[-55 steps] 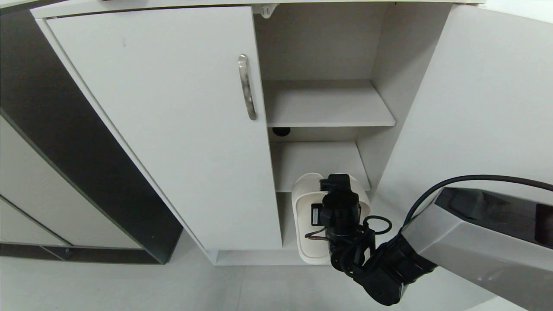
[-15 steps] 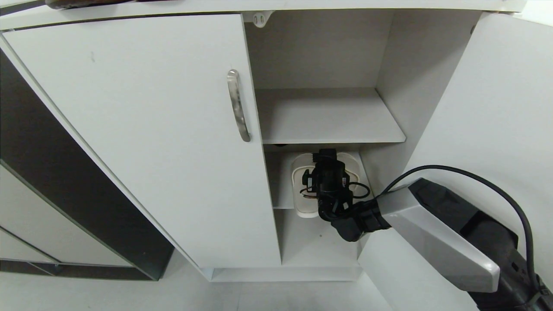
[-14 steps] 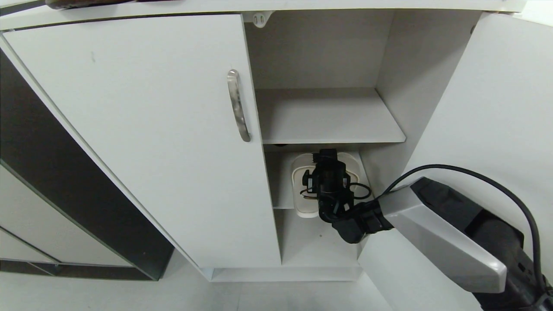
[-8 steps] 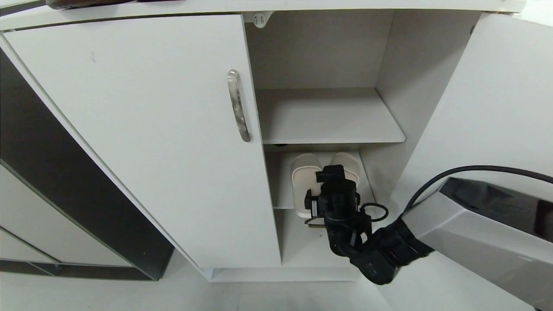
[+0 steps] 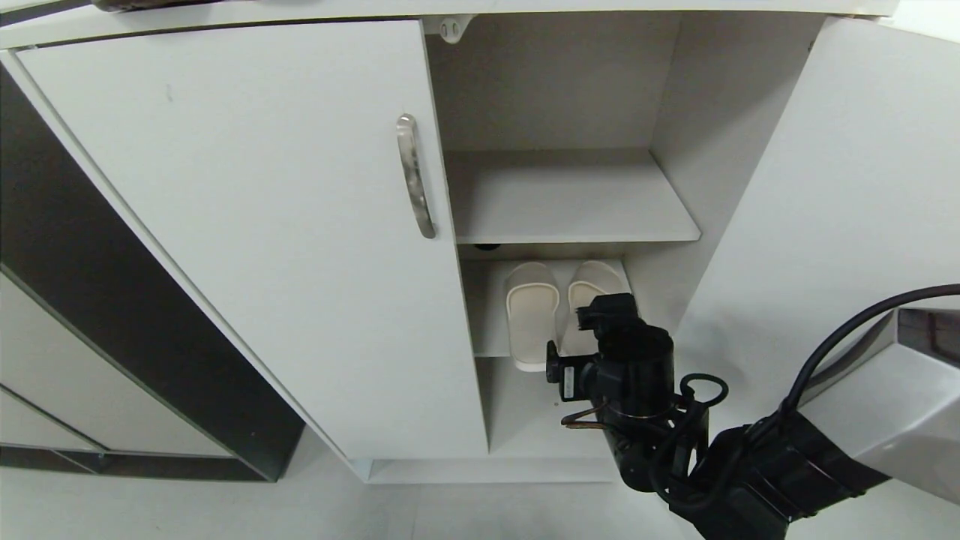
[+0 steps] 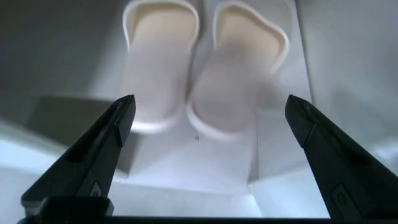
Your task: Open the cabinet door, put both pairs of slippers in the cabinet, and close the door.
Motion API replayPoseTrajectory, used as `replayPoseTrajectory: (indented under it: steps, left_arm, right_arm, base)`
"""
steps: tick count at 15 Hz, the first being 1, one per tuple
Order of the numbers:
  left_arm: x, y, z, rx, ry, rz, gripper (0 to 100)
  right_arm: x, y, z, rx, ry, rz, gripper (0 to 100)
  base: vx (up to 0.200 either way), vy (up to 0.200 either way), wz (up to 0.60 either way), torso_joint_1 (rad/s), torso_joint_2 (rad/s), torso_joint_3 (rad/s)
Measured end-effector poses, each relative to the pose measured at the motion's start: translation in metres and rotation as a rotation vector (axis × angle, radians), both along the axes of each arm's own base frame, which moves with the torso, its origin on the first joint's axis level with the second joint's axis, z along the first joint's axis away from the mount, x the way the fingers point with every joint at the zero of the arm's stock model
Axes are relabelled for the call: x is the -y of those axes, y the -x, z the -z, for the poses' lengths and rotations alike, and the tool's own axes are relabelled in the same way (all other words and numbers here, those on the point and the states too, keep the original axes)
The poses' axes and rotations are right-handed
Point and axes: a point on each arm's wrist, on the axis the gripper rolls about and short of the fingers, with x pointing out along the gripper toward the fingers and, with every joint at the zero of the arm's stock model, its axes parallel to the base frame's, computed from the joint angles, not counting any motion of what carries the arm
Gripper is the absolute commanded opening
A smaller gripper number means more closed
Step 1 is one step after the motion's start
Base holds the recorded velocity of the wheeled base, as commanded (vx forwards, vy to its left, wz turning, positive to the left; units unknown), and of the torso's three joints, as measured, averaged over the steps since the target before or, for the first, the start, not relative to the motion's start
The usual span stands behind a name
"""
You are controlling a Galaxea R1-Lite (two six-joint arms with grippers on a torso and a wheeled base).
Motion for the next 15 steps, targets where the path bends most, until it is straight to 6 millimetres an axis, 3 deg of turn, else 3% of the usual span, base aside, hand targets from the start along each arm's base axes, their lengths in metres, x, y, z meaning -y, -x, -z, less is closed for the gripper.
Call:
replayPoseTrajectory:
  steps: [5,15]
  left_arm:
    - [0.0,0.0,0.0,0.0,0.0,0.001,0]
    - [0.0001,0.0,0.0,0.0,0.0,0.003,0]
  right_arm:
    - [0.0017,0.0036,-0.0029,0.003,0.0,-0.005,100]
    - [0.0028,0.0029,-0.0044,0.003,-0.008,-0.015,100]
  base:
    - [-0.2,0.0,0.0,0.003,0.0,0.0]
    - [0.0,0.0,0.0,0.0,0.0,0.005]
